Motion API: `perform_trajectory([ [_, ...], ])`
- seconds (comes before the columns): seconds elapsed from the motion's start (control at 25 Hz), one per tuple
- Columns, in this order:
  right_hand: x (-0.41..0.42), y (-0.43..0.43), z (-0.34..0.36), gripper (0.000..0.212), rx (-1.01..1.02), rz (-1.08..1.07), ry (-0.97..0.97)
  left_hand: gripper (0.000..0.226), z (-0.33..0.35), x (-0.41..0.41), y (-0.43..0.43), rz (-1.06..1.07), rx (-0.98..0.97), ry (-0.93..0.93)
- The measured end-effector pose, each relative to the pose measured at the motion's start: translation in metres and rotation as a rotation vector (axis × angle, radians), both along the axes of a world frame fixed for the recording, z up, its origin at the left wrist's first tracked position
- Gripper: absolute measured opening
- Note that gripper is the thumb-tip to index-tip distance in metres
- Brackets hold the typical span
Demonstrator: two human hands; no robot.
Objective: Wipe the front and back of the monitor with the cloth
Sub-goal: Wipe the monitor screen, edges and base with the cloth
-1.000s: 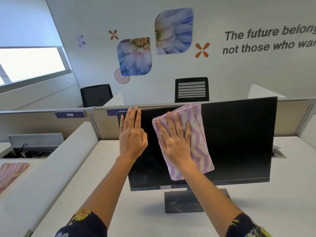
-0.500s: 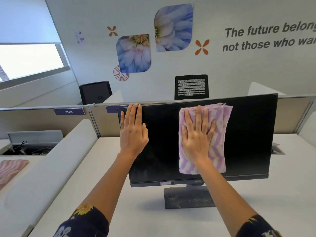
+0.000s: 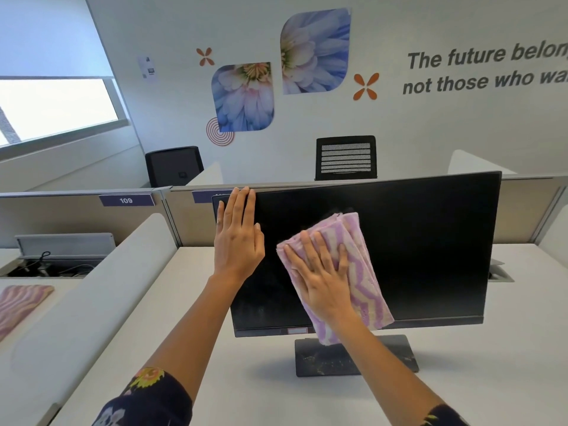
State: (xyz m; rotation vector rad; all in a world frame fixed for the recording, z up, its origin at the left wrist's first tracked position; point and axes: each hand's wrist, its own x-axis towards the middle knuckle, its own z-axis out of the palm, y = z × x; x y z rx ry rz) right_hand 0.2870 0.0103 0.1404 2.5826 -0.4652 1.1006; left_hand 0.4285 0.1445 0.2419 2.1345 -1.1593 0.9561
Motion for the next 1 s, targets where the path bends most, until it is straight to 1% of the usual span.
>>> perform_trajectory([
  [0.12,-0.018,-0.02,0.005,0.063,0.078,-0.094,-0.055,0.062,0.0,-0.001,-0.002,-0.007,-0.012,-0.001],
  [0.28,-0.009,-0.037,0.055,0.056,0.231,-0.206,-0.22,0.062,-0.003,-0.001,-0.005,-0.006,-0.043,0.02],
  [0.36,0.004,-0.034,0.074,0.054,0.253,-0.237,-0.266,0.062,-0.004,-0.001,-0.005,-0.006,-0.046,0.018],
  [0.44,0.019,-0.023,0.087,0.054,0.246,-0.218,-0.293,0.063,-0.003,-0.001,-0.006,0.003,-0.048,0.013],
  [0.56,0.04,0.0,0.09,0.054,0.186,-0.122,-0.246,0.063,-0.003,-0.003,-0.007,0.016,-0.052,-0.006],
  [0.64,0.049,0.016,0.075,0.055,0.145,-0.021,-0.2,0.062,-0.004,0.0,-0.006,0.032,-0.04,-0.027],
  [0.72,0.049,0.025,0.052,0.056,0.091,0.022,-0.149,0.059,-0.003,0.004,-0.002,0.031,-0.015,-0.06],
  [0.8,0.04,0.021,0.036,0.056,0.056,-0.009,-0.128,0.056,0.003,0.011,0.005,0.028,0.024,-0.12],
  [0.88,0.027,0.008,0.035,0.055,0.09,-0.084,-0.161,0.055,0.01,0.023,0.016,0.044,0.031,-0.145],
  [1.0,0.017,-0.016,0.062,0.053,0.174,-0.203,-0.241,0.05,0.018,0.04,0.036,0.065,-0.05,-0.083],
])
